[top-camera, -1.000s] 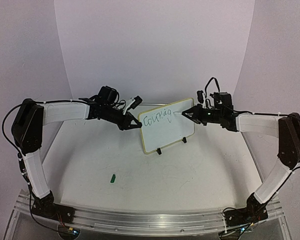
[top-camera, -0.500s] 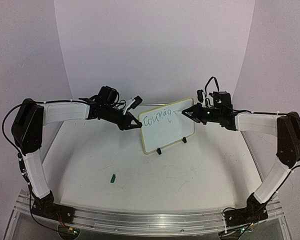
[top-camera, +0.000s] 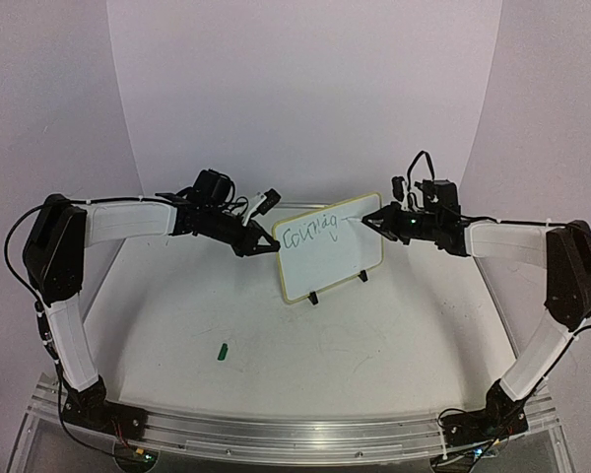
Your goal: Write a sentence on the whiteboard
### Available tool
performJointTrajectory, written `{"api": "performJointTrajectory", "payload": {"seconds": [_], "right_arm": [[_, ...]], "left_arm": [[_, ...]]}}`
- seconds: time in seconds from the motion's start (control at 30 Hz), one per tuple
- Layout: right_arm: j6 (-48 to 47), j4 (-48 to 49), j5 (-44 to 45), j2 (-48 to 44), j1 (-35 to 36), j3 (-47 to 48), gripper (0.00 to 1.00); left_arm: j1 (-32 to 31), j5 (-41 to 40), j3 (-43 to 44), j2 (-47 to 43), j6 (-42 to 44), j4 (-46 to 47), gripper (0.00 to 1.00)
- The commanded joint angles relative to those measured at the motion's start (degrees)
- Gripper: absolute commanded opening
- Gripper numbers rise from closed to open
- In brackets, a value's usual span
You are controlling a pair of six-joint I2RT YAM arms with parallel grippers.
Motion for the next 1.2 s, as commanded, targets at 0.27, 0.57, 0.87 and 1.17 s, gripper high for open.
{"api": "performJointTrajectory", "payload": {"seconds": [0.27,0.57,0.87,1.17], "right_arm": [[0.29,2.25,-1.32,-1.12,-0.22,3.22,0.00],[0.49,2.61,-3.39,0.49,-0.21,3.68,0.00],[0.31,2.53,-4.07,1.62,-0.21,2.12,0.00],[0.02,2.48,-3.99,2.19,-0.24,0.18,0.00]], "left_arm": [[-0.81,-0.18,1.34,1.42,1.08,-1.66,0.00],[-0.81,-0.09,1.39,1.55,0.99,-1.68,0.00],[-0.89,-0.01,1.40,1.66,0.99,-1.59,0.00],[-0.88,0.05,1.43,1.74,1.00,-1.58,0.00]]}}
